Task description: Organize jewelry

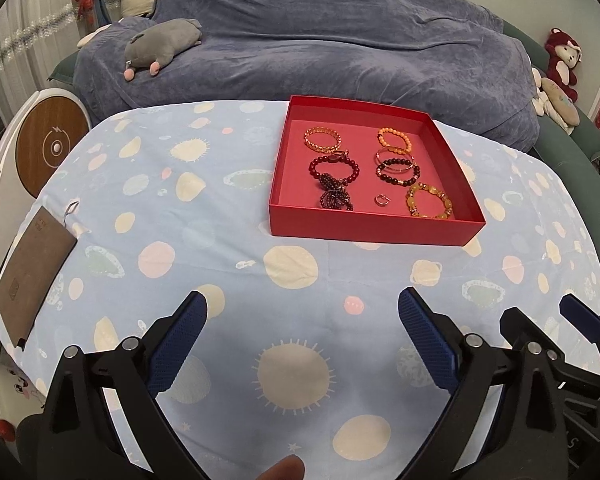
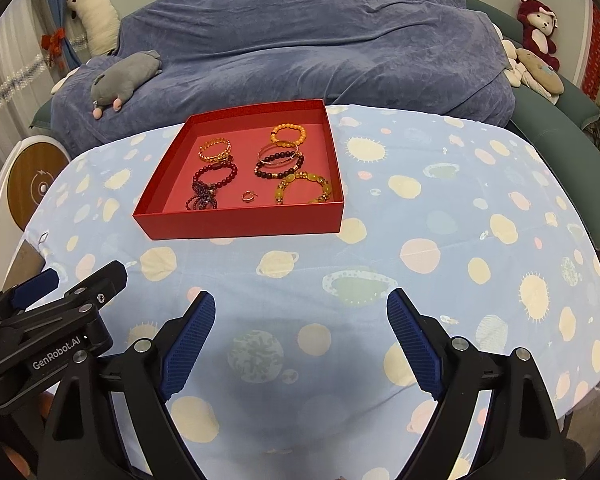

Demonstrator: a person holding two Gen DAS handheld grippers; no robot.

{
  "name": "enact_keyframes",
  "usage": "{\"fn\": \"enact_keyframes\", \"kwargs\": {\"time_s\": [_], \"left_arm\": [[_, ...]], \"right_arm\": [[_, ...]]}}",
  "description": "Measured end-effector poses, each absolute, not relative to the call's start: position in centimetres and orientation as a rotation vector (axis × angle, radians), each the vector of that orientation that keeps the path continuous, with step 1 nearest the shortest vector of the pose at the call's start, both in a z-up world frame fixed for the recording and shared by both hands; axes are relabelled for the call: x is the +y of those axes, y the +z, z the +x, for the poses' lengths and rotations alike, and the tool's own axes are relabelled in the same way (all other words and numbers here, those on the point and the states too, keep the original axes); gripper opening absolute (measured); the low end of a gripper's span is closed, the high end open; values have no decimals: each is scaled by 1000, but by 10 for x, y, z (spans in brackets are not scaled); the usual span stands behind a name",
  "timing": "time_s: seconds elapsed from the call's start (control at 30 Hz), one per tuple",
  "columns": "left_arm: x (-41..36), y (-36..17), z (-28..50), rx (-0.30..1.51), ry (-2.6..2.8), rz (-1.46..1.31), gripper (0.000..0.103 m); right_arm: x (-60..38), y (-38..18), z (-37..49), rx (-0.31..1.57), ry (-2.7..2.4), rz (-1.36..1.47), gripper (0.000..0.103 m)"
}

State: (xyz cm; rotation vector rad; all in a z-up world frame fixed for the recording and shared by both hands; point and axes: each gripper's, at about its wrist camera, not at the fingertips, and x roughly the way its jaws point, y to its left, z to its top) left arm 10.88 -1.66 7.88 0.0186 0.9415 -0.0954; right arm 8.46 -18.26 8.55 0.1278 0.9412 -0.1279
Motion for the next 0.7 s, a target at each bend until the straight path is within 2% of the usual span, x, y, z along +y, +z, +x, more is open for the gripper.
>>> {"fn": "enact_keyframes", "kwargs": {"time_s": [0.1,0.13,0.17,0.7], "left_arm": [[-18,78,107,942,-87,30,92],[-17,78,106,942,-85,29,92],[-17,78,105,942,-83,28,93],[-20,78,101,929,-74,45,94]], "right_arm": [[-184,86,81,930,-142,125,88],[-185,86,80,928,-149,127,95],[-185,86,79,923,-153,129,97],[-188,83,72,913,-171,137,97]]}}
